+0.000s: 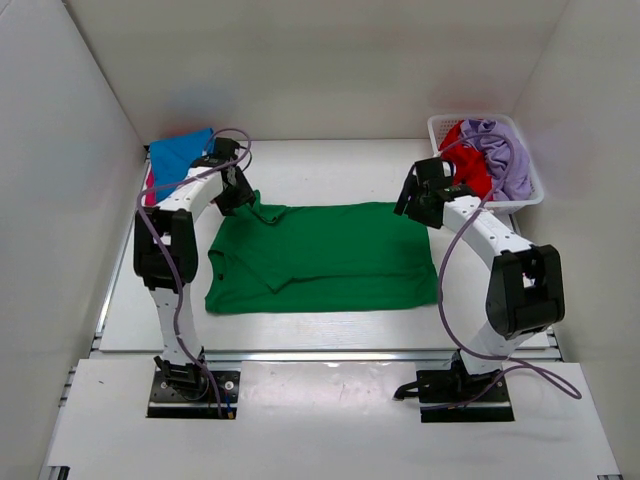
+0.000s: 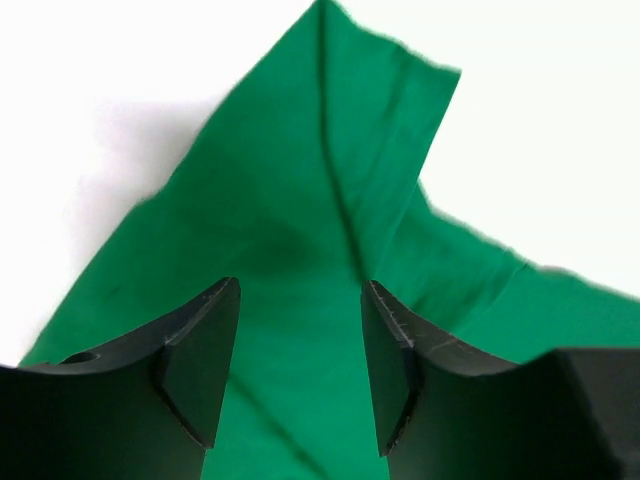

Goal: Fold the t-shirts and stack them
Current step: Grap the side of the flattened tshirt furthest away from the robot with both arms

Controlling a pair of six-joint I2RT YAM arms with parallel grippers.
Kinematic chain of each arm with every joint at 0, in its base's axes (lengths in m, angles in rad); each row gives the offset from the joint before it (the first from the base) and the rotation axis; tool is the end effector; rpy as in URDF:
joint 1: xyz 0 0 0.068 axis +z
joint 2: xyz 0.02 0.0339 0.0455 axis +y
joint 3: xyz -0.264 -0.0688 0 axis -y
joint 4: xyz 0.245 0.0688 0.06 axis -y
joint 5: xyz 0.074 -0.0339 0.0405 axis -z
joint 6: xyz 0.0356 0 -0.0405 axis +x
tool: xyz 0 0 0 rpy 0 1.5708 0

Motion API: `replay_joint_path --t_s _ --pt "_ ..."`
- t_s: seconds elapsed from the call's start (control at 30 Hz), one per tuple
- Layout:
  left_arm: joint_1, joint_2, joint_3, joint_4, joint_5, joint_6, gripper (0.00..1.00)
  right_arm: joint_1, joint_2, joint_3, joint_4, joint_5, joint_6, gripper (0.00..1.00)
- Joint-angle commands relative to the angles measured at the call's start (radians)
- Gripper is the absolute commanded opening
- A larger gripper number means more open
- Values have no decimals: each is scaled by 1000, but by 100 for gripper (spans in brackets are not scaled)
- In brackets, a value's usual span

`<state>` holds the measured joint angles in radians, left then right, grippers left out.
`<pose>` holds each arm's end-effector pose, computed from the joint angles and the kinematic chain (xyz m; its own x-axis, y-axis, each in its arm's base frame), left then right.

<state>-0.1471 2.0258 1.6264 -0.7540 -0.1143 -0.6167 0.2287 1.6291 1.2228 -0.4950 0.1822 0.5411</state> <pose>0.4254 -0.0589 0.2107 -0.7955 -0.4630 -0.3910 -0.4415 0.8847 -0.1494 0.3441 0.0735 0.2499 -0.7130 0.3541 -0.6051 0.2961 0.9344 0.1979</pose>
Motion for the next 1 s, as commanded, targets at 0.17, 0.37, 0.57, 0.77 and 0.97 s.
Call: replay_joint_path --t_s 0.17,0.37,0.57,0.77,0.97 --pt "-57 92 169 119 -107 34 60 24 43 83 12 3 -20 65" --pt "-58 215 337 59 -120 35 60 24 66 102 6 5 -20 64" --pt "-63 283 406 7 -133 25 59 14 61 109 4 -4 -24 65" --pt "-52 284 328 67 -121 35 59 15 61 118 3 -3 -30 65" --pt "-51 336 403 39 -114 31 59 12 64 113 4 -3 -32 64"
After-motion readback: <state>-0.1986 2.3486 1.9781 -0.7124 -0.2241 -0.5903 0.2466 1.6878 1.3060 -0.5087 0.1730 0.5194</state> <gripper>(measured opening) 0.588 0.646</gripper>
